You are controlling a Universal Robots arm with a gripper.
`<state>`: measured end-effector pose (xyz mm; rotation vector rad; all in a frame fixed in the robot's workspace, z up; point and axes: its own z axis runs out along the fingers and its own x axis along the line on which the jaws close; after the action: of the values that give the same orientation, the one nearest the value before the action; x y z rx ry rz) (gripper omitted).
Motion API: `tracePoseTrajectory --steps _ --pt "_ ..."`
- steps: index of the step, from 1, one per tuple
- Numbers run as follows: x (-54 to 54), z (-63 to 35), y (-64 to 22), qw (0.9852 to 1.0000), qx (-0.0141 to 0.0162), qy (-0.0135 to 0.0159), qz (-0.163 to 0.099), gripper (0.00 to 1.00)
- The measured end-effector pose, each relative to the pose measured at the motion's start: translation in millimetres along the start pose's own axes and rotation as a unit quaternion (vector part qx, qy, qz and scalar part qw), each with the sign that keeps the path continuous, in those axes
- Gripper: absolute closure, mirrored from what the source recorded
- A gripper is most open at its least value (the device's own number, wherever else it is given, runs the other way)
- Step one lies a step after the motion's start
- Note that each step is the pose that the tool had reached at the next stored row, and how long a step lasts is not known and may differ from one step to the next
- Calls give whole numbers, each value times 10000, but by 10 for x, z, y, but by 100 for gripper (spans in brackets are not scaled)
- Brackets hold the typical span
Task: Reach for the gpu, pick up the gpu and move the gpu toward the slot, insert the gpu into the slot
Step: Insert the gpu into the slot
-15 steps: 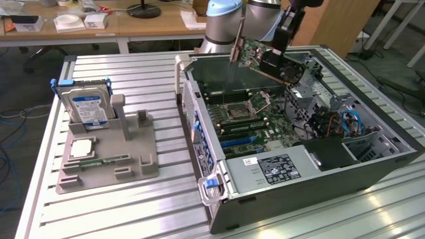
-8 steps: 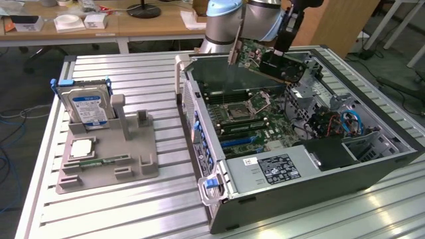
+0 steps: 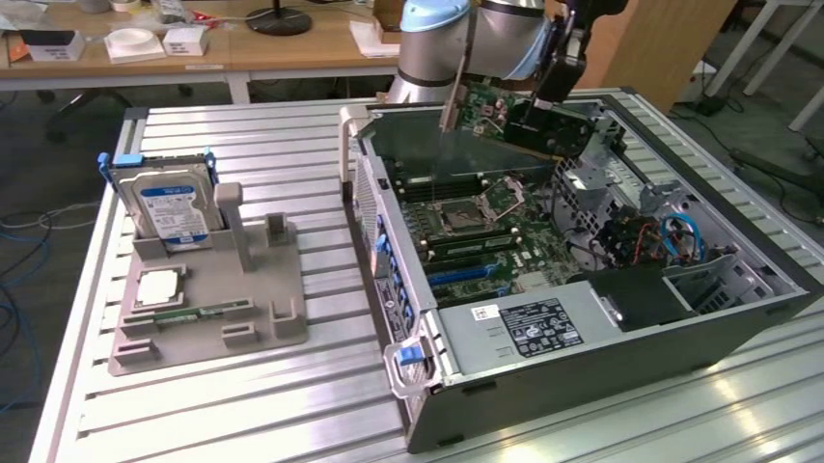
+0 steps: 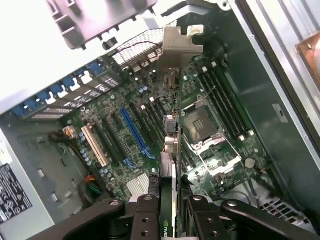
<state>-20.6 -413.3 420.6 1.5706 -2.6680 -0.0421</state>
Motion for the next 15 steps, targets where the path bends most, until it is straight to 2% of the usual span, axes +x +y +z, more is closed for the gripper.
tracePoseTrajectory --steps 4,7,11,15 --pt "0 3 0 9994 9 17 -357 74" --pt "0 5 0 9980 16 29 -625 74" --pt "0 8 0 9951 25 47 -989 74" --pt "0 13 0 9909 34 62 -1341 74"
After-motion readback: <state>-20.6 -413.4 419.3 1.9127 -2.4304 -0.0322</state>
